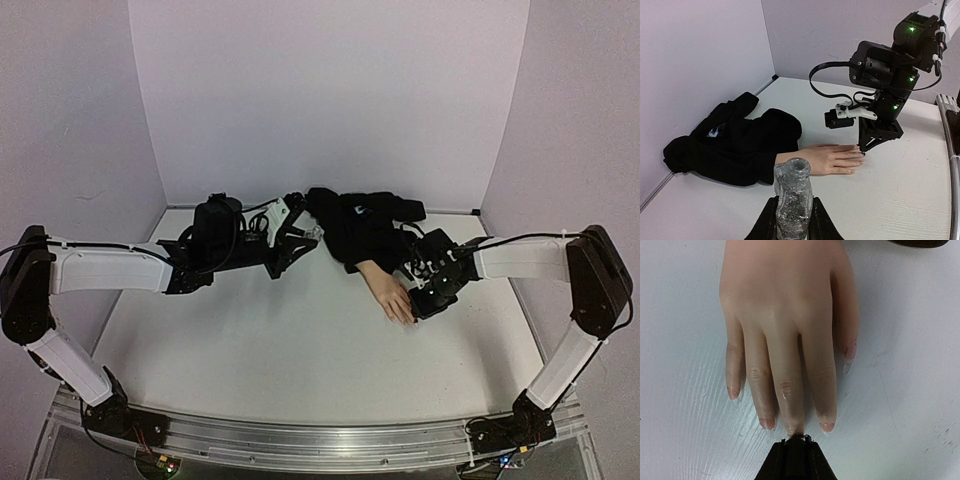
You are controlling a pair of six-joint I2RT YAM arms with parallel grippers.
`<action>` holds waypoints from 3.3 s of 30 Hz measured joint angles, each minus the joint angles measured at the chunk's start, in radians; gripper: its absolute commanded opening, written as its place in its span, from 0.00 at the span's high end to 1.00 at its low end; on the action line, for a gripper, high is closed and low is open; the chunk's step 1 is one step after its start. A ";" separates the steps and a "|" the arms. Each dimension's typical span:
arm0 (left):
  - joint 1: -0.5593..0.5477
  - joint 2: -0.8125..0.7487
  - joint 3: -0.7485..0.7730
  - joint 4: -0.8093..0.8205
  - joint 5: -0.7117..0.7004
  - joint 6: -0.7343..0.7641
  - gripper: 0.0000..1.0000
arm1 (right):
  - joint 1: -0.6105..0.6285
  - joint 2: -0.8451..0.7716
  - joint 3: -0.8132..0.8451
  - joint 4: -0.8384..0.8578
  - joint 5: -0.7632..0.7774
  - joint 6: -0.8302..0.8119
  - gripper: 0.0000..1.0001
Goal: Paint the nails
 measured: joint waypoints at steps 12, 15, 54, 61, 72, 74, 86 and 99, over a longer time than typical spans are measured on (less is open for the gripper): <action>0.000 0.000 -0.001 0.000 0.000 0.000 1.00 | 0.000 0.011 0.008 -0.012 -0.005 0.000 1.00; 0.001 0.000 -0.001 0.000 0.000 0.000 1.00 | 0.000 0.016 0.009 -0.016 -0.007 0.000 1.00; 0.003 -0.005 -0.007 -0.001 0.000 0.000 1.00 | 0.001 0.018 0.009 -0.021 -0.006 0.012 1.00; 0.003 -0.013 -0.012 -0.002 -0.007 0.000 1.00 | 0.001 0.018 0.009 -0.021 0.001 0.017 1.00; 0.003 -0.021 -0.019 -0.001 -0.009 0.000 1.00 | 0.003 0.018 0.008 -0.021 0.009 0.019 1.00; 0.003 -0.021 -0.020 0.000 -0.008 0.000 1.00 | 0.005 0.018 0.008 -0.021 0.010 0.020 1.00; 0.003 -0.022 -0.025 0.000 -0.009 0.000 1.00 | 0.011 0.006 0.008 -0.021 0.032 0.030 1.00; 0.003 -0.040 -0.043 0.001 -0.011 -0.001 1.00 | 0.049 -0.087 0.006 -0.053 0.055 0.106 1.00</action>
